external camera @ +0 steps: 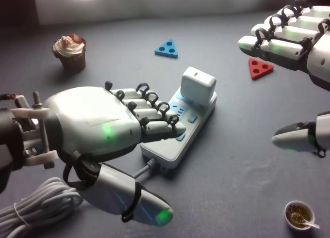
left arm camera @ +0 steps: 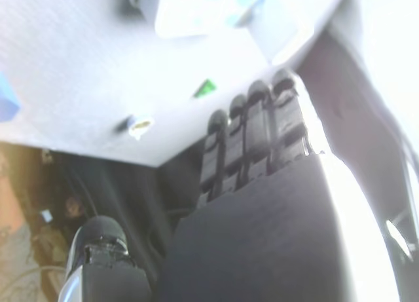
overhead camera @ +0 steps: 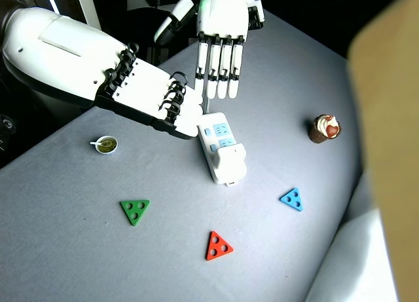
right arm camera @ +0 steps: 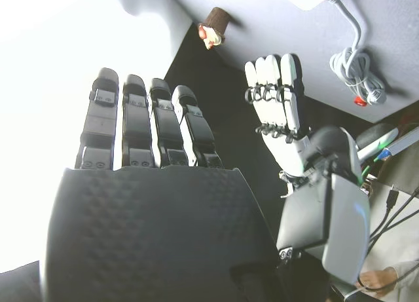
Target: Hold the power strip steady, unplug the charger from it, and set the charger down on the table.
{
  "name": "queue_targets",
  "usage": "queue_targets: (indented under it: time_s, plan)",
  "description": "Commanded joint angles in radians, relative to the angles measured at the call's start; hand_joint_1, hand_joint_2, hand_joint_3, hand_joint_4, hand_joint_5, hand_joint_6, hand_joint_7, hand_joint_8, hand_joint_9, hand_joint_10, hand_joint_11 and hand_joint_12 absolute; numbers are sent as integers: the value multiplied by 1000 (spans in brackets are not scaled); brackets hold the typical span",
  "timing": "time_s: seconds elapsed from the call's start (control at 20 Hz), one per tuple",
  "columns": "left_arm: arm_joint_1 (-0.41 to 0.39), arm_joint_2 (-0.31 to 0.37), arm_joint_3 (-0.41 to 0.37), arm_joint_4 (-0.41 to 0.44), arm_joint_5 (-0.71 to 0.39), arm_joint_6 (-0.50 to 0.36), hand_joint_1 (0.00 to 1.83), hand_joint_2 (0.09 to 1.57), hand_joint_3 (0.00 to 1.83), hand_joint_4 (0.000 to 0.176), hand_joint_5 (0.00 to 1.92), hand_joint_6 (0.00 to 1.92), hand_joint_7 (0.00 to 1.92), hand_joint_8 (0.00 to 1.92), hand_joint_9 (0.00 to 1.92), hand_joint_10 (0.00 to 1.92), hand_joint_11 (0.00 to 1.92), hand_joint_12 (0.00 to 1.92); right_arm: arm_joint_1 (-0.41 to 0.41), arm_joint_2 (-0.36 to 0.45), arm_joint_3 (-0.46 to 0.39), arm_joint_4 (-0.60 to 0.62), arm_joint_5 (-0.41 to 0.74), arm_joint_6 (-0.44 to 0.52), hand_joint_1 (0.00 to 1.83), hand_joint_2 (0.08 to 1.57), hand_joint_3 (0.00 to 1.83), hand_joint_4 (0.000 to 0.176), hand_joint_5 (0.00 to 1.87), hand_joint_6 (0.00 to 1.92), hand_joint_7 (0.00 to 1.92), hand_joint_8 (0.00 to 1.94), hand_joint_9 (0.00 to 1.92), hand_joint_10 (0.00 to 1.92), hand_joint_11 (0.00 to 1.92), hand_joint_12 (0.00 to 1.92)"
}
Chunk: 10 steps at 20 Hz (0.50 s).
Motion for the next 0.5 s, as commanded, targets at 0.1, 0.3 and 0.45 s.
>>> queue_targets:
  time_s: [0.1, 0.3, 0.45]
  plan:
    - [12, -43, 19, -10, -102, -4, 0, 968, 9, 0, 139, 9, 114, 5, 85, 5, 56, 48, 14, 11, 0, -23, 52, -1, 727, 1036, 7, 0, 0, 0, 22, 4, 45, 6, 83, 44]
    - [36, -100, 53, -20, -111, -1, 0, 976, 8, 0, 114, 4, 97, 5, 68, 4, 49, 42, 13, 11, 0, -23, 52, -1, 1033, 1006, 0, 0, 29, 9, 21, 2, 54, 6, 120, 69]
    - [46, -131, 73, -115, -109, 90, 0, 979, 7, 0, 114, 3, 94, 2, 65, 1, 40, 36, 13, 11, 0, -23, 52, -1, 991, 1030, 1, 0, 86, 8, 78, 6, 92, 6, 151, 97]
